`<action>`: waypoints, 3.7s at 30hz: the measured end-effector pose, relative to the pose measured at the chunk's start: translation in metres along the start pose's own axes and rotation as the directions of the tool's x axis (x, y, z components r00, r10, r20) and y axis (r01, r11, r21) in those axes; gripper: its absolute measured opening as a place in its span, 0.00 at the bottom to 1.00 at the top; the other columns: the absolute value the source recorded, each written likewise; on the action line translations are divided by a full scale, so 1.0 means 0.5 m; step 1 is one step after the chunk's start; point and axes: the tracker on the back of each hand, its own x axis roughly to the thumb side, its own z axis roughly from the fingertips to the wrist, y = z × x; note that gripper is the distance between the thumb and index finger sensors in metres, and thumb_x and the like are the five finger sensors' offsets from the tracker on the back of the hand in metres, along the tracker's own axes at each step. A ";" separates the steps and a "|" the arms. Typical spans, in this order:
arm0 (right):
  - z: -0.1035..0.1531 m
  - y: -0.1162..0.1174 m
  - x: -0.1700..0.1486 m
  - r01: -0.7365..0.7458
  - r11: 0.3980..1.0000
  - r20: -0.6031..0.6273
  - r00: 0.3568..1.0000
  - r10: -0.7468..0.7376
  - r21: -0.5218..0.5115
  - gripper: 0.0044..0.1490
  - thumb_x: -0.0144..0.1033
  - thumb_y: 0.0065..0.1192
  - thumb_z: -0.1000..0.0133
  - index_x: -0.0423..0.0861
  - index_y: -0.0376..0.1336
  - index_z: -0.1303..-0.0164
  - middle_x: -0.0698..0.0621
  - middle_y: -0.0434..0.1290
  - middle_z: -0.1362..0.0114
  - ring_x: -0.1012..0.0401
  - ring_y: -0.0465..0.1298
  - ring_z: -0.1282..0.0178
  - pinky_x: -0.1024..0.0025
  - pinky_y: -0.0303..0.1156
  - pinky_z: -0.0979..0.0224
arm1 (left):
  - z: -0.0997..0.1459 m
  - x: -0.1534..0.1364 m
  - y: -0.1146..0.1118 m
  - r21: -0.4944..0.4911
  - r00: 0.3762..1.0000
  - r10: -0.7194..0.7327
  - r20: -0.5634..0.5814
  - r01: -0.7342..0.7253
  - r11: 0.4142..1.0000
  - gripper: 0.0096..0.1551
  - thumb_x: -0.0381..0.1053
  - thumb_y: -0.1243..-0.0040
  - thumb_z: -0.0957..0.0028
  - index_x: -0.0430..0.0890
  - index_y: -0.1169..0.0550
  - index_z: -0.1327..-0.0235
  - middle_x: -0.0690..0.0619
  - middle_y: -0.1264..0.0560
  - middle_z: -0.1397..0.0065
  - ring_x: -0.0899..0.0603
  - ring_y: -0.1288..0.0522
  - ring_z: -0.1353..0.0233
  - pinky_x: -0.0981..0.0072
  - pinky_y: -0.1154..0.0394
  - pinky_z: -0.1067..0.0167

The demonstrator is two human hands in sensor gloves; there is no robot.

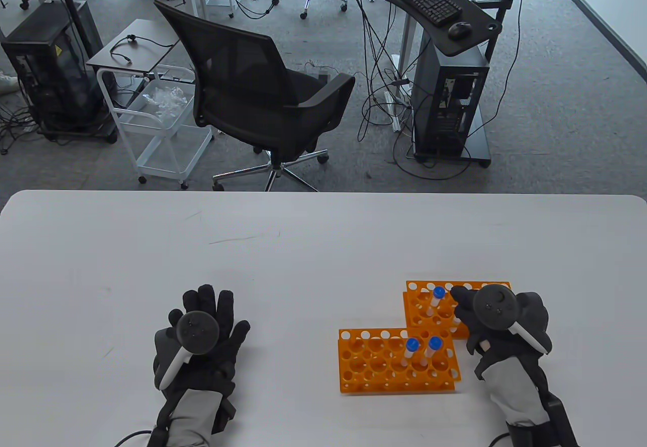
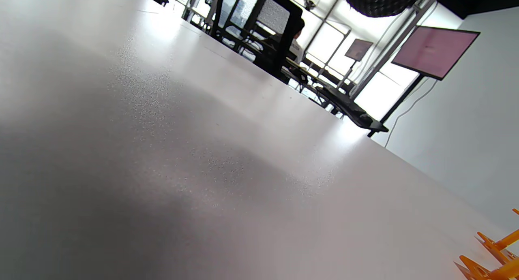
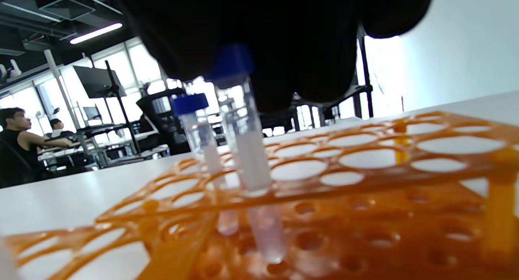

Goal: Transfer 4 test tubes between racks (Right hand only)

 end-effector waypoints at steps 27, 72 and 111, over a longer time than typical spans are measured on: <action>0.021 -0.057 0.030 0.102 0.991 0.064 0.993 -0.097 -0.082 0.32 0.38 0.68 0.48 0.43 0.68 0.32 0.40 0.77 0.32 0.40 0.73 0.33 0.35 0.60 0.29 | 0.000 0.000 0.001 0.004 1.000 0.004 0.002 -0.004 1.000 0.41 0.71 0.59 0.38 0.73 0.62 0.20 0.71 0.79 0.20 0.60 0.89 0.24 0.60 0.91 0.32; 0.036 0.034 0.195 -0.119 0.944 0.353 0.936 0.002 0.309 0.30 0.36 0.69 0.49 0.45 0.70 0.35 0.43 0.79 0.34 0.42 0.74 0.33 0.34 0.58 0.28 | 0.001 -0.003 0.003 0.004 1.000 0.009 -0.008 -0.009 1.000 0.41 0.71 0.59 0.38 0.73 0.62 0.20 0.71 0.79 0.20 0.60 0.89 0.24 0.60 0.91 0.32; 0.060 -0.102 0.134 0.151 0.988 0.336 0.929 -0.156 0.041 0.29 0.35 0.66 0.46 0.43 0.68 0.33 0.41 0.78 0.34 0.41 0.73 0.34 0.34 0.59 0.28 | 0.002 -0.003 0.004 -0.002 1.000 0.011 -0.018 -0.011 1.000 0.41 0.71 0.59 0.38 0.73 0.62 0.20 0.71 0.79 0.20 0.60 0.89 0.24 0.60 0.91 0.32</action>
